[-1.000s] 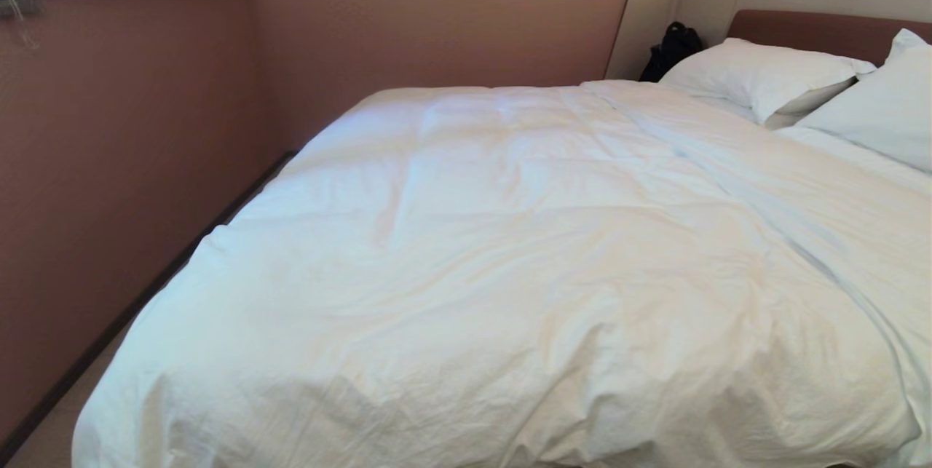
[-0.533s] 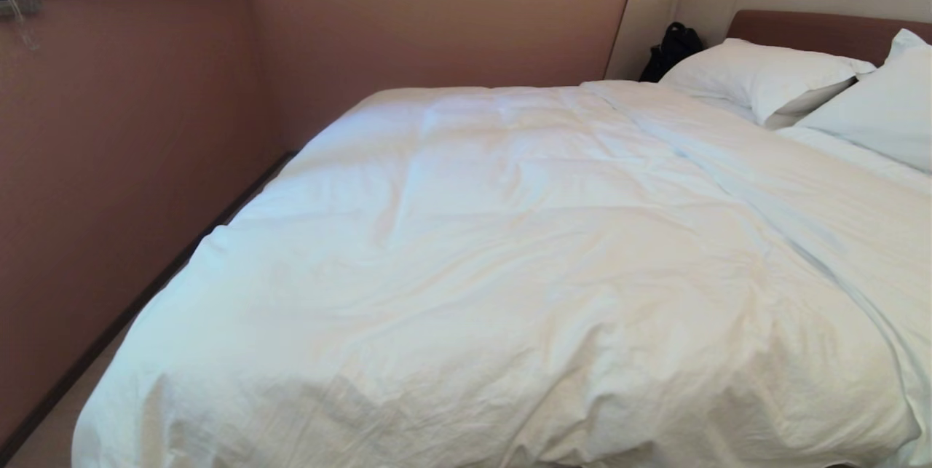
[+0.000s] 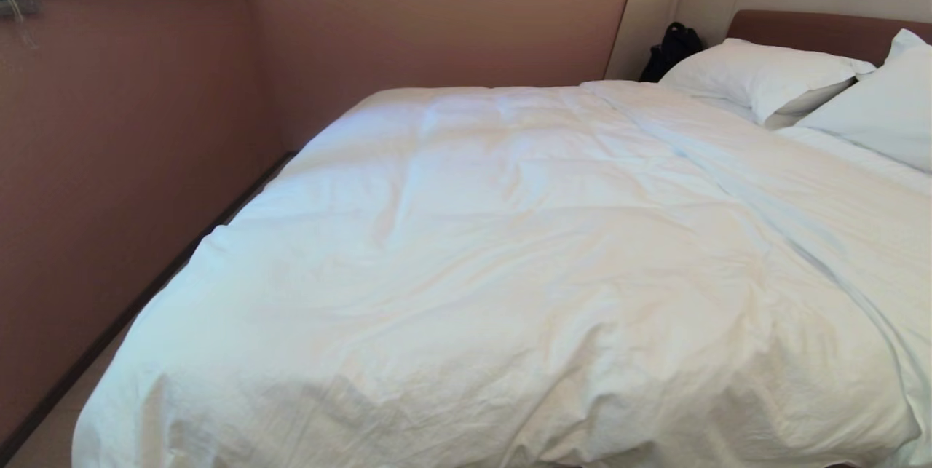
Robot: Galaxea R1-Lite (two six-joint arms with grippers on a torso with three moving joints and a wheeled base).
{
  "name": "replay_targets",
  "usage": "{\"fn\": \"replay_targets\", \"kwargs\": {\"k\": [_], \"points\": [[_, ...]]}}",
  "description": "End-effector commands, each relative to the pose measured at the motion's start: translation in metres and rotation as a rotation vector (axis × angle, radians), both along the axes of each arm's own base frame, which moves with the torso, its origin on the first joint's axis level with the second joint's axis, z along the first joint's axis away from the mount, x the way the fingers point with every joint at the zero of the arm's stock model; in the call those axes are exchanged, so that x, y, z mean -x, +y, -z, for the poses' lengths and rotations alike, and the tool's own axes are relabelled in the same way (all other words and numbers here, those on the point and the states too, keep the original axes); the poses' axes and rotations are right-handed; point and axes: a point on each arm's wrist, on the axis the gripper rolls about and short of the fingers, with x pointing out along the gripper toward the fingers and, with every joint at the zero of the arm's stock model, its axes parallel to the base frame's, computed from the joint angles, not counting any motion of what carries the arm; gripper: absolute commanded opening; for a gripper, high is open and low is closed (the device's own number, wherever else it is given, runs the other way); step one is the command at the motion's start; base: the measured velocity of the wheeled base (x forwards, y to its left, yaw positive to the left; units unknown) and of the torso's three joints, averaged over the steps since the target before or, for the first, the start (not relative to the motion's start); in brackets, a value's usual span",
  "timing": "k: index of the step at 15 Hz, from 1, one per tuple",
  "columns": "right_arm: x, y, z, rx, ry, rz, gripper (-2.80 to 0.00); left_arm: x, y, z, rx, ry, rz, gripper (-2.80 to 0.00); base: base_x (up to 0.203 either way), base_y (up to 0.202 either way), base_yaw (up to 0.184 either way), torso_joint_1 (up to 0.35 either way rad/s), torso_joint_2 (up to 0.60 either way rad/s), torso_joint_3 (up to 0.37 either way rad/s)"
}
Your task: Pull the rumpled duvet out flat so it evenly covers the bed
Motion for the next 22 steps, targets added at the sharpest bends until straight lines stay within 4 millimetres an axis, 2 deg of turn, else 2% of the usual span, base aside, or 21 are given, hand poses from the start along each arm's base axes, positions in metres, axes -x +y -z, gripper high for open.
{"fn": "replay_targets", "kwargs": {"k": [1, 7, 22], "points": [[0.0000, 0.0000, 0.0000, 0.000, 0.000, 0.000, -2.80, -0.0012, 0.0000, 0.0044, 0.011, 0.017, -0.002, -2.80, 0.000, 0.000, 0.000, 0.000, 0.00, 0.000], [0.0000, 0.0000, 0.0000, 0.001, 0.000, 0.000, -2.80, -0.0036, 0.0007, 0.0127, 0.039, 0.048, -0.033, -2.80, 0.000, 0.000, 0.000, 0.000, 0.00, 0.000], [0.0000, 0.0000, 0.0000, -0.001, 0.000, 0.000, -2.80, -0.0037, 0.0008, 0.0131, 0.067, 0.051, -0.038, -2.80, 0.000, 0.000, 0.000, 0.000, 0.00, 0.000]]}}
